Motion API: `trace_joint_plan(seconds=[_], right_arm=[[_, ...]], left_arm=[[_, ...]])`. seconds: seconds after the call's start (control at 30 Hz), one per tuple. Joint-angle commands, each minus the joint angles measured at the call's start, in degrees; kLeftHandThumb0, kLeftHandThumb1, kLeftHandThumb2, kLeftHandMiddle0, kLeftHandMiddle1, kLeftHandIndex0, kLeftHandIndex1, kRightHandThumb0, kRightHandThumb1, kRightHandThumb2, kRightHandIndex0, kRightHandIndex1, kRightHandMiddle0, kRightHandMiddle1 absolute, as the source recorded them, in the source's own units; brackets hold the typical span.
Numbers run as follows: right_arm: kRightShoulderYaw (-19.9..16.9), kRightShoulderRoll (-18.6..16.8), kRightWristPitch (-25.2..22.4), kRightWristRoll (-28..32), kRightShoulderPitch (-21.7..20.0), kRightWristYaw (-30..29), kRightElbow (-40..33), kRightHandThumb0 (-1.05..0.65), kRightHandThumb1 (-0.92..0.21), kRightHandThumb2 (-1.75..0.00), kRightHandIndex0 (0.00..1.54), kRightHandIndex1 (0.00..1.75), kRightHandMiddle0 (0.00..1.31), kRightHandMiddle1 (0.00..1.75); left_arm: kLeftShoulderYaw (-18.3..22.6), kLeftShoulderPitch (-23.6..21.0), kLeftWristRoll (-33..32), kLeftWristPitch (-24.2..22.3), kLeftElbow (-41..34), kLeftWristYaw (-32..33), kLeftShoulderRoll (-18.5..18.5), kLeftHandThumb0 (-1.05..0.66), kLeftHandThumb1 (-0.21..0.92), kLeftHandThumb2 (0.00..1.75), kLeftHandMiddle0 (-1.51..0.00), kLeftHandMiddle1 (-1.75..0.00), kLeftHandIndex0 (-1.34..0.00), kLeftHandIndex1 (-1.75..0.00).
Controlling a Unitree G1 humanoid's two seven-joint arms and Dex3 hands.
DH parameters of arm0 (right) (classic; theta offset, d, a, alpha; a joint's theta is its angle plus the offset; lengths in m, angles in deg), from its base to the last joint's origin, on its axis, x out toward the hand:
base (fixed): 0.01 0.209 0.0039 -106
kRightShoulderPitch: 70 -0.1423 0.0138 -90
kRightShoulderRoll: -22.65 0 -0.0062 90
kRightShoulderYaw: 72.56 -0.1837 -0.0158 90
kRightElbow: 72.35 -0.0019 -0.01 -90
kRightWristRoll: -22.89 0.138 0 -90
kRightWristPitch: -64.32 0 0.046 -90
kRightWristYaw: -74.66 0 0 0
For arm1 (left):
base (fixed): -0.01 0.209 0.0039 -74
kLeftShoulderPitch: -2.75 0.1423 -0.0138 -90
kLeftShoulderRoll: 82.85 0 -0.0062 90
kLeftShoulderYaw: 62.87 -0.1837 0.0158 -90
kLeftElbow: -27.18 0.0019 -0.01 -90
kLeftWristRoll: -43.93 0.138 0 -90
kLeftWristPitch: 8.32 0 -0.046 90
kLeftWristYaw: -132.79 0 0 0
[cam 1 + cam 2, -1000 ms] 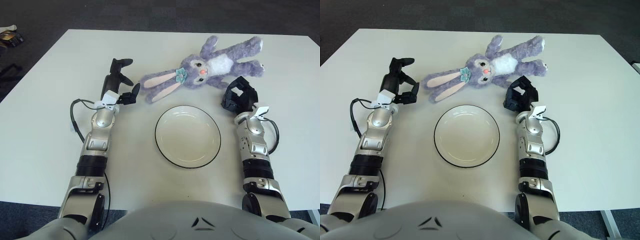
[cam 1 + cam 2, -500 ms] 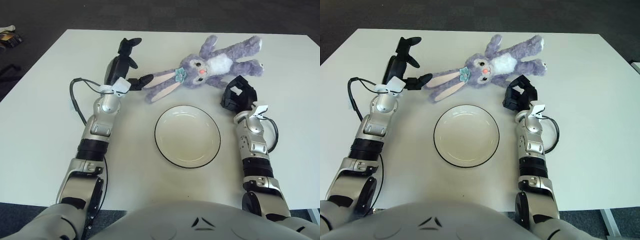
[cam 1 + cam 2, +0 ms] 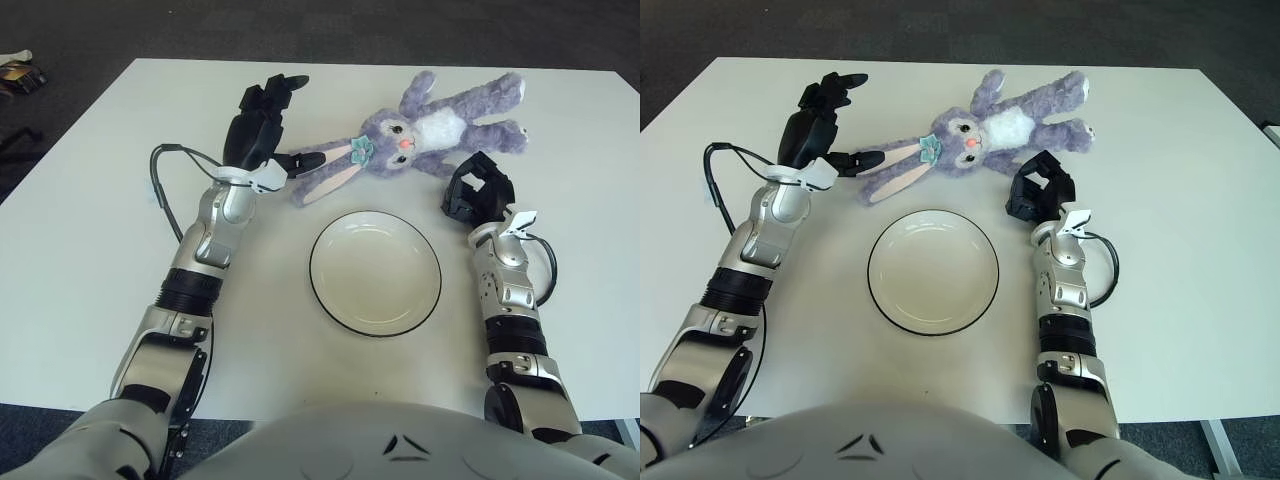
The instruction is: Put the doll into the plate.
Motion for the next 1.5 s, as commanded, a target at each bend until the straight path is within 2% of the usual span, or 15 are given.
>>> trace_joint_plan(seconds=[0.0, 0.17, 0.27, 0.4, 0.5, 0.7, 0.77, 0.93, 1.1, 1.47], right_arm=[[0.18, -0.81, -3.5, 0.44, 3.29, 0.03, 2.82, -0.49, -0.28, -1.36, 1.05, 1.75, 0.64, 1.75], [0.26, -0.71, -3.76, 0.52, 3.32, 0.27, 2.64, -0.49, -0.3, -1.34, 1.05, 1.75, 0.63, 1.75], [0.36, -0.85, -3.93, 0.3, 3.34, -0.02, 2.46, -0.49, -0.3, -1.33, 1.04, 1.75, 0.62, 1.75], [0.44, -1.0, -4.0, -0.01, 3.33, -0.57, 2.31, -0.49, -0.3, -1.34, 1.04, 1.75, 0.63, 1.75], [0.53, -1.12, -3.98, -0.16, 3.25, -0.9, 2.24, -0.49, -0.28, -1.36, 1.05, 1.75, 0.64, 1.75], [0.75, -1.16, -3.78, -0.18, 3.17, -1.22, 2.24, -0.5, -0.26, -1.38, 1.07, 1.75, 0.66, 1.75], [0.79, -1.15, -3.61, -0.19, 3.14, -1.31, 2.26, -0.5, -0.25, -1.39, 1.07, 1.75, 0.66, 1.75], [1.02, -1.17, -3.42, -0.39, 3.17, -1.5, 2.05, -0.51, -0.25, -1.4, 1.08, 1.75, 0.67, 1.75], [1.04, -1.19, -3.36, -0.39, 3.16, -1.63, 1.98, -0.51, -0.24, -1.41, 1.07, 1.75, 0.67, 1.75], [1.29, -1.25, -3.61, -0.53, 3.31, -2.12, 1.38, -0.51, -0.24, -1.41, 1.07, 1.75, 0.67, 1.75]], left_arm=[[-1.08, -2.78, 0.71, -1.33, -1.56, -2.26, 0.52, -0.93, 0.74, 0.49, 0.0, -1.02, 0.0, -0.92], [-1.92, -4.7, 0.15, -4.22, -1.79, -7.18, 1.33, -0.89, 0.66, 0.56, 0.0, -1.14, 0.0, -0.97], [-2.05, -5.66, -0.03, -5.28, -1.47, -8.79, 1.6, -0.86, 0.59, 0.64, 0.0, -1.28, 0.0, -0.97], [-2.97, -7.18, 0.43, -5.54, -0.79, -10.79, 2.52, -0.85, 0.55, 0.68, 0.0, -1.34, 0.0, -0.96], [-4.2, -8.6, 1.56, -5.55, -0.36, -13.42, 4.08, -0.85, 0.54, 0.7, 0.0, -1.31, 0.0, -0.97], [-6.25, -10.29, 4.43, -7.18, -0.56, -16.85, 5.93, -0.87, 0.54, 0.7, 0.0, -1.31, 0.0, -0.92], [-7.0, -10.86, 5.55, -7.78, -0.49, -17.44, 6.19, -0.88, 0.55, 0.69, 0.0, -1.41, 0.0, -0.9], [-8.33, -11.9, 6.88, -7.98, 0.23, -18.34, 6.81, -0.91, 0.56, 0.67, 0.0, -1.52, 0.0, -0.87], [-9.19, -12.64, 7.67, -8.13, 1.09, -18.78, 6.91, -0.95, 0.63, 0.6, 0.0, -1.56, 0.0, -0.85], [-10.31, -14.12, 7.03, -7.76, 3.39, -21.55, 7.11, -0.97, 0.67, 0.56, 0.0, -1.71, 0.0, -0.77]])
